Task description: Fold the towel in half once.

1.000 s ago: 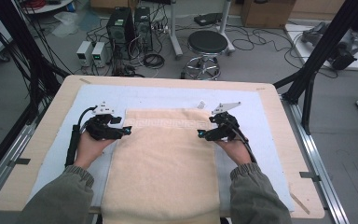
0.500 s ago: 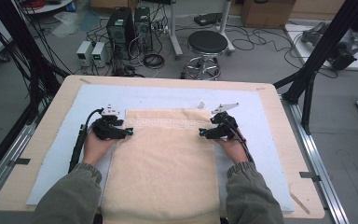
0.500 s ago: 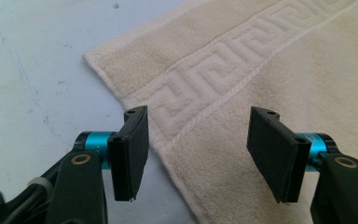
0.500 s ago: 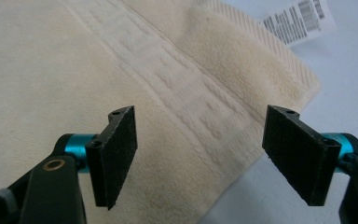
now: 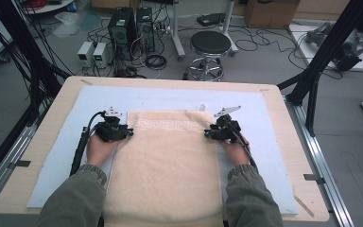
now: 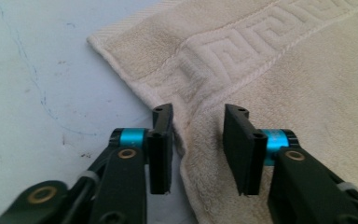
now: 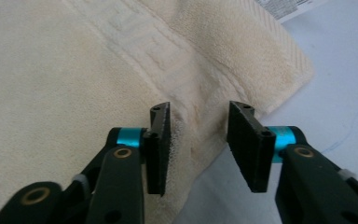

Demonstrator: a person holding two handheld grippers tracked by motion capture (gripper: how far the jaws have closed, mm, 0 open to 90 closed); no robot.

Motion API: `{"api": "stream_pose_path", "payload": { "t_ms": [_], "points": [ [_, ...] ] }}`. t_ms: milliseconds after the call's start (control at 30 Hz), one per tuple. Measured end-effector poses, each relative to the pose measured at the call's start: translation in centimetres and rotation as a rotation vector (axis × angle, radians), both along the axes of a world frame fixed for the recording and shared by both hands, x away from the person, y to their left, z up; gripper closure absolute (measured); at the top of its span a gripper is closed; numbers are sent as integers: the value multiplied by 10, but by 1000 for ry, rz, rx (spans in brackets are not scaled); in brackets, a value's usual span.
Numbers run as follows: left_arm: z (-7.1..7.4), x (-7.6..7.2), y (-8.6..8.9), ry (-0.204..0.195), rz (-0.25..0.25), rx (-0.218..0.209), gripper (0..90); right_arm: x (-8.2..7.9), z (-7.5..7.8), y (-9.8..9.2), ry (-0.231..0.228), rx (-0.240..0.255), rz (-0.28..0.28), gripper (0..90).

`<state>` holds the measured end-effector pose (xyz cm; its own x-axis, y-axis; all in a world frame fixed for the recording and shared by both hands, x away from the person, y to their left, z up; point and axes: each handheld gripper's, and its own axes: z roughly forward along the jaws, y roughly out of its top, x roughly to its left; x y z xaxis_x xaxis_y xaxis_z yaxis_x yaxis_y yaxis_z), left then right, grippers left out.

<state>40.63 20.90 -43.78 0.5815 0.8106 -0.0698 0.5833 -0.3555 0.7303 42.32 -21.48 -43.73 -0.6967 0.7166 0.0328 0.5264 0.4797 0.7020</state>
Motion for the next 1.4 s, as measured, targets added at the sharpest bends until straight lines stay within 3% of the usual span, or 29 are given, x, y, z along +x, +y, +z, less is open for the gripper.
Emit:
{"api": "stream_pose_path", "payload": {
  "t_ms": [167, 400, 533, 833, 967, 1133, 1267, 1400],
  "points": [
    [1, 0, 2, 26, -4, -31, 789, 1, -1, -1, 52, 49, 27, 763],
    [7, -3, 5, 11, -10, -46, 813, -2, 4, -2, 60, 50, 68, 788],
    [17, -7, 10, -26, -20, -82, 814, -6, 16, -5, 28, 63, 87, 789],
    [45, -26, 23, -106, -59, -159, 816, -30, 50, -18, -51, 153, 140, 791],
    [55, -39, 25, -137, -94, -180, 816, -44, 63, -21, -69, 156, 171, 791],
    [61, -63, 29, -173, -133, -167, 815, -71, 76, -20, -95, 122, 223, 790],
    [55, -89, 33, -189, -164, -151, 814, -92, 80, -17, -119, 116, 255, 789],
    [43, -115, 38, -192, -184, -148, 819, -115, 70, -14, -102, 88, 289, 789]
  ]
}}
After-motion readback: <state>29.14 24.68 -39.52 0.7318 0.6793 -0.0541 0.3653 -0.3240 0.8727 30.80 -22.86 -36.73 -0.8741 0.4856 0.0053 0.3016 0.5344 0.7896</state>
